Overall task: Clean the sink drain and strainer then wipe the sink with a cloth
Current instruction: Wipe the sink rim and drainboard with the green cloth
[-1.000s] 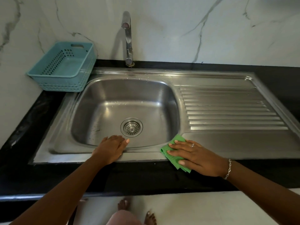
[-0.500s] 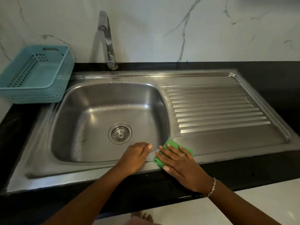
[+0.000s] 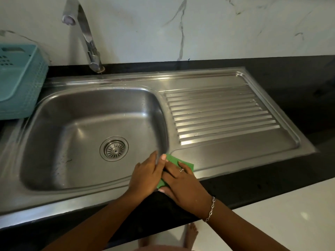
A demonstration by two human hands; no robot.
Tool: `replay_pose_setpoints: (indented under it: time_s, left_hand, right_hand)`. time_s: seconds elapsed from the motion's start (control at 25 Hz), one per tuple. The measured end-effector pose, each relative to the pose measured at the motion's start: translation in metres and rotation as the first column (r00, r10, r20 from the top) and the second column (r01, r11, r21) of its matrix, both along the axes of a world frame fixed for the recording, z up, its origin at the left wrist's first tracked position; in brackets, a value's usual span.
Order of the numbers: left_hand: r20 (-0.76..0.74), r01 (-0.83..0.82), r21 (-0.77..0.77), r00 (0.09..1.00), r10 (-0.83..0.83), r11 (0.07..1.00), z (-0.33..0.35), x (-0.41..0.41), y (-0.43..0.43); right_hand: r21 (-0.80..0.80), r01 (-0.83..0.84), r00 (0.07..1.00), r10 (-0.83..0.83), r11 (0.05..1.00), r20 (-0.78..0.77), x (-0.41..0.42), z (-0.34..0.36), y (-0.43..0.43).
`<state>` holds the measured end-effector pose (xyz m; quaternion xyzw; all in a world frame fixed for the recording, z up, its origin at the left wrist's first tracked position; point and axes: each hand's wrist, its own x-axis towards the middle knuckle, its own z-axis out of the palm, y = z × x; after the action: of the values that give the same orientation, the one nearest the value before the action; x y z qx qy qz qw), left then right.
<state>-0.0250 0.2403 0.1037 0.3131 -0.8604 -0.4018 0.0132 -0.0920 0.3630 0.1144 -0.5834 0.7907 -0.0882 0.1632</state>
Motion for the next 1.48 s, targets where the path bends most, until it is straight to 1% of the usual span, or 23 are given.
replay_pose_setpoints:
  time_s: [0.08,0.16,0.28,0.36,0.48,0.64,0.72,0.96,1.12,1.24,1.36,1.48]
  left_hand:
    - [0.036,-0.005,-0.033,0.999,0.006,0.999,-0.001,-0.001,0.002]
    - [0.110,0.029,-0.077,0.994,-0.020,0.997,-0.001,-0.003,0.005]
    - [0.205,0.040,-0.093,0.978,-0.020,0.995,0.001,-0.006,0.008]
    - [0.237,0.026,-0.101,0.971,-0.001,0.994,0.002,-0.007,0.009]
    - [0.296,0.090,-0.176,0.955,-0.035,0.980,0.001,-0.006,0.013]
    - [0.311,0.089,-0.218,0.950,-0.017,0.972,-0.002,-0.007,0.010]
    - [0.311,0.065,-0.234,0.950,0.011,0.970,-0.005,-0.007,0.009]
    - [0.286,-0.014,-0.208,0.955,0.074,0.978,-0.012,-0.008,0.005]
    - [0.317,-0.044,-0.215,0.942,0.113,0.976,-0.019,-0.010,0.002]
    - [0.339,-0.039,-0.211,0.934,0.111,0.977,-0.022,-0.010,-0.001]
    - [0.337,0.022,-0.283,0.938,0.077,0.959,-0.023,-0.012,0.000]
    - [0.322,0.029,-0.317,0.944,0.079,0.948,-0.024,-0.014,0.003]
  right_hand:
    - [-0.017,-0.072,0.997,0.072,0.997,-0.004,-0.013,-0.001,0.007]
    - [-0.039,-0.141,0.990,0.142,0.989,0.007,-0.029,-0.001,0.014]
    - [-0.058,-0.193,0.981,0.194,0.979,0.011,-0.052,-0.001,0.026]
    - [-0.061,-0.214,0.977,0.215,0.975,0.008,-0.070,-0.002,0.039]
    - [-0.061,-0.207,0.978,0.209,0.976,0.026,-0.102,-0.004,0.065]
    - [-0.056,-0.204,0.979,0.205,0.977,0.015,-0.145,-0.002,0.101]
    - [-0.063,-0.197,0.980,0.198,0.978,0.017,-0.165,-0.001,0.119]
    - [-0.110,-0.156,0.986,0.161,0.982,0.044,-0.219,0.004,0.169]
    - [-0.086,-0.108,0.988,0.117,0.990,0.099,-0.256,0.008,0.202]
    - [-0.046,-0.057,0.987,0.063,0.997,0.151,-0.284,0.013,0.227]
    - [0.023,0.007,0.994,-0.009,1.000,0.108,-0.305,0.022,0.251]
    - [0.020,0.072,0.997,-0.073,0.997,0.014,-0.303,0.025,0.263]
